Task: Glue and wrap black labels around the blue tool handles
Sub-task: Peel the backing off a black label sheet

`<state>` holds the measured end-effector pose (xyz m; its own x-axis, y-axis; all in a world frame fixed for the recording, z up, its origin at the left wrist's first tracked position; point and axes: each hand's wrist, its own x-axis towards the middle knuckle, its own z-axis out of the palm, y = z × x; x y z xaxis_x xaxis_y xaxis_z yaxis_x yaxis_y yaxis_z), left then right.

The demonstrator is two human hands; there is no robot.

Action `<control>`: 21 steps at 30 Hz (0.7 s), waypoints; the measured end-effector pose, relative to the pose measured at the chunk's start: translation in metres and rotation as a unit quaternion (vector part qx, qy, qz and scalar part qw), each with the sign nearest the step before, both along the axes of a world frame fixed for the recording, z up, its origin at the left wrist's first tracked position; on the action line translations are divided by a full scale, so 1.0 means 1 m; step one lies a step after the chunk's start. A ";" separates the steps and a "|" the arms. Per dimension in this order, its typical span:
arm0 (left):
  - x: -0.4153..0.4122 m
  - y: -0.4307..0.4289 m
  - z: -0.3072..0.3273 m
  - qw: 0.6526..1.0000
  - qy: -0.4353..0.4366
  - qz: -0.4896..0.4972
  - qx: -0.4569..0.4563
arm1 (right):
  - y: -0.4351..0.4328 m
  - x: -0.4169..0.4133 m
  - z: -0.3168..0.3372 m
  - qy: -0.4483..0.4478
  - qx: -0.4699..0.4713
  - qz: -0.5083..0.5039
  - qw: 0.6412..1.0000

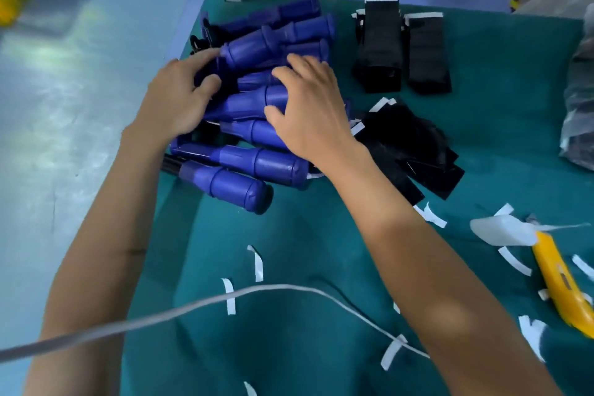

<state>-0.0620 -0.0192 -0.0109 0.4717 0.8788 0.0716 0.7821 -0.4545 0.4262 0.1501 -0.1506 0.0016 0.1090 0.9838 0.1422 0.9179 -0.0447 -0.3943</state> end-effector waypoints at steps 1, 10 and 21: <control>-0.002 0.000 0.000 1.000 0.012 -0.004 -0.004 | -0.004 0.003 0.002 0.015 -0.002 -0.007 1.000; 0.015 -0.023 0.022 0.999 -0.027 0.019 0.031 | -0.080 0.026 0.003 0.205 0.030 -0.080 0.975; -0.045 -0.152 -0.015 0.984 0.143 -0.096 -0.051 | -0.224 0.054 -0.015 0.255 -0.068 -0.151 0.953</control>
<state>-0.1070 -0.1714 -0.0257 0.6173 0.7677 -0.1718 0.7809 -0.5715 0.2523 0.2041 -0.3748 -0.0139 0.4114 0.9018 -0.1325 0.5455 -0.3601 -0.7569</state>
